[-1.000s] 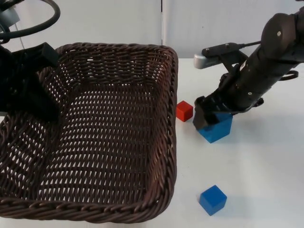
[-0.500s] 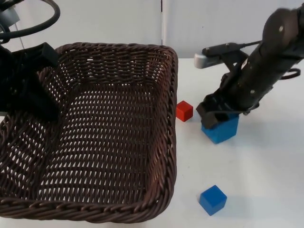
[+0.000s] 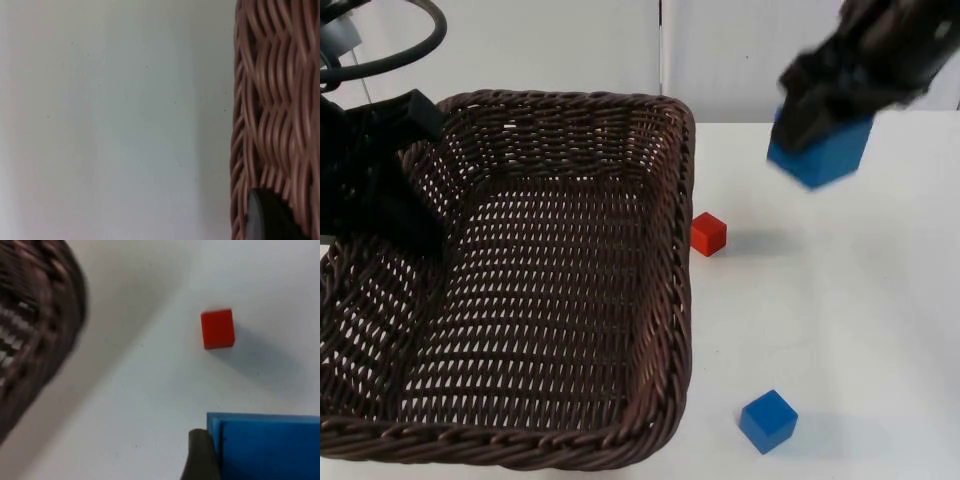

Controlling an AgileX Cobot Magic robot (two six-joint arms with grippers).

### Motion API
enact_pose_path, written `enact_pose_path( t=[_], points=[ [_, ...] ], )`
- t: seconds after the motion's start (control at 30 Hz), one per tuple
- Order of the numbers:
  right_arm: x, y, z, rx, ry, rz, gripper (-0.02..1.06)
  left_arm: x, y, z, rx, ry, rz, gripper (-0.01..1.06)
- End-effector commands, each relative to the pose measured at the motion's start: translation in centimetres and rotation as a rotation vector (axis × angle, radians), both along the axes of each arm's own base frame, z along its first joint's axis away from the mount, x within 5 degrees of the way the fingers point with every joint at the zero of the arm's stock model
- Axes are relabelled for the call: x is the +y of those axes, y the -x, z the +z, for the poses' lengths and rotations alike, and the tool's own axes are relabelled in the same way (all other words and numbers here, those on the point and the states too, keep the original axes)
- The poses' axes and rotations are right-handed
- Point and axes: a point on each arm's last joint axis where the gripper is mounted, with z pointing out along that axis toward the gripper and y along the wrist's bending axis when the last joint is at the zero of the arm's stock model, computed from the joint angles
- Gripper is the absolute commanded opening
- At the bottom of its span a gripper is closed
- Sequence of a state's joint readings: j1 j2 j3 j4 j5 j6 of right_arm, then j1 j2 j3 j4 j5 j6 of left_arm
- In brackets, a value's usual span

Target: Pick up the basket with the left hand and place the largest block into the basket with the right hand.

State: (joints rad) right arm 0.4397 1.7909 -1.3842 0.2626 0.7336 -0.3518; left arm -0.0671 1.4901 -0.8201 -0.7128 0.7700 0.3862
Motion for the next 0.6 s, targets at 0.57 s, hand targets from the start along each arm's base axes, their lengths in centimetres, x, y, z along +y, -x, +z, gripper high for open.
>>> enact_pose_path(
  t=[0.57],
  points=[
    [-1.2, 3.8, 6.8, -0.078, -0.072, 0.035, 0.0, -0.4, 0.2, 0.6, 0.01, 0.061, 0.018, 0.0]
  ],
)
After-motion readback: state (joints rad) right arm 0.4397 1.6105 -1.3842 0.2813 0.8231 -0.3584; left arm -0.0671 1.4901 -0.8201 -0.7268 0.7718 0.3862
